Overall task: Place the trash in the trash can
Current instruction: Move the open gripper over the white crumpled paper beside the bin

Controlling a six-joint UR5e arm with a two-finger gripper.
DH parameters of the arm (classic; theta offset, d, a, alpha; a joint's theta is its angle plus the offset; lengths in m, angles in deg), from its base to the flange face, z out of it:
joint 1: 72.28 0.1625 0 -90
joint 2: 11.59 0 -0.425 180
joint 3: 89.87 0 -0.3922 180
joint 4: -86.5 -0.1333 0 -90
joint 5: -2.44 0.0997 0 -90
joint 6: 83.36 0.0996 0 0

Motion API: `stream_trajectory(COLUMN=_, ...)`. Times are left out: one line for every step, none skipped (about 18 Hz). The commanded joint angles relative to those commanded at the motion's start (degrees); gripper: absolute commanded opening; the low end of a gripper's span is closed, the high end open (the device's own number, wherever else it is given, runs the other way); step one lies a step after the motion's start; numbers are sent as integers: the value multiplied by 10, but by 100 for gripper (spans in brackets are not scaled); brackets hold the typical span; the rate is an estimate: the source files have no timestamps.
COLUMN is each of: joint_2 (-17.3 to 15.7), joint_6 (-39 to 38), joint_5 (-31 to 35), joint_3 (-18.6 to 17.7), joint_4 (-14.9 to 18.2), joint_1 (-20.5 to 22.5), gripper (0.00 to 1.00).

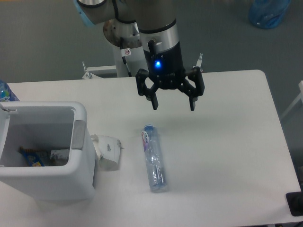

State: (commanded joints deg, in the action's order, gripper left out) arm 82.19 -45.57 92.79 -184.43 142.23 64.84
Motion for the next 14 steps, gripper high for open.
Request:
stream_trajectory(joint_2=-1, joint_6=2, joint_5=1, joint_3=-10, joint_4=-3, joint_1=-4, gripper=100)
stream_trajectory(joint_2=-3, joint_6=3, joint_5=0, joint_3=-16, joint_4=-3, joint_1=-7, gripper=100)
stream_trajectory(joint_2=-2, joint_6=5, joint_5=-1, joint_3=-19, joint_4=-3, joint_1=-14, gripper=100)
stream_trajectory(joint_2=2, joint_6=10, joint_5=-1, joint_3=-23, joint_4=-2, joint_1=-25, gripper=100)
stream_trajectory(joint_2=2, joint_6=21, joint_5=-1, joint_3=-32, joint_4=-2, joint_1=-33, gripper=100)
stream_trajectory(joint_2=2, joint_6=38, joint_5=0, joint_3=-45, joint_4=-2, joint_1=-38, gripper=100)
stream_trajectory(joint_2=0, joint_6=54, joint_5=-1, joint_3=-59, joint_4=-3, joint_1=-40, gripper=100)
stream_trajectory(joint_2=-2, joint_6=69, joint_5=-2, joint_3=-69, joint_4=-2, joint_1=-43, gripper=100)
stream_trajectory(joint_2=-3, joint_6=90, joint_5=-2, joint_3=-82, joint_4=-2, joint_1=-48, gripper=100)
stream_trajectory(joint_2=-3, joint_6=117, joint_5=-2, joint_3=-95, joint_4=-2, joint_1=-53, gripper=100)
stream_trajectory(joint_2=-3, joint_6=146, joint_5=-1, joint_3=-108, joint_4=-2, joint_1=-55, gripper=100)
stream_trajectory(joint_2=-1, joint_6=166, joint_5=-1, joint_3=-119, joint_4=-2, joint_1=-55, gripper=100)
stream_trajectory(joint_2=3, joint_6=177, joint_5=-2, joint_3=-125, joint_4=-3, joint_1=-59, gripper=100)
stream_trajectory(joint_2=8, joint_6=181, joint_5=-2, joint_3=-128, joint_4=-3, joint_1=-65, gripper=100)
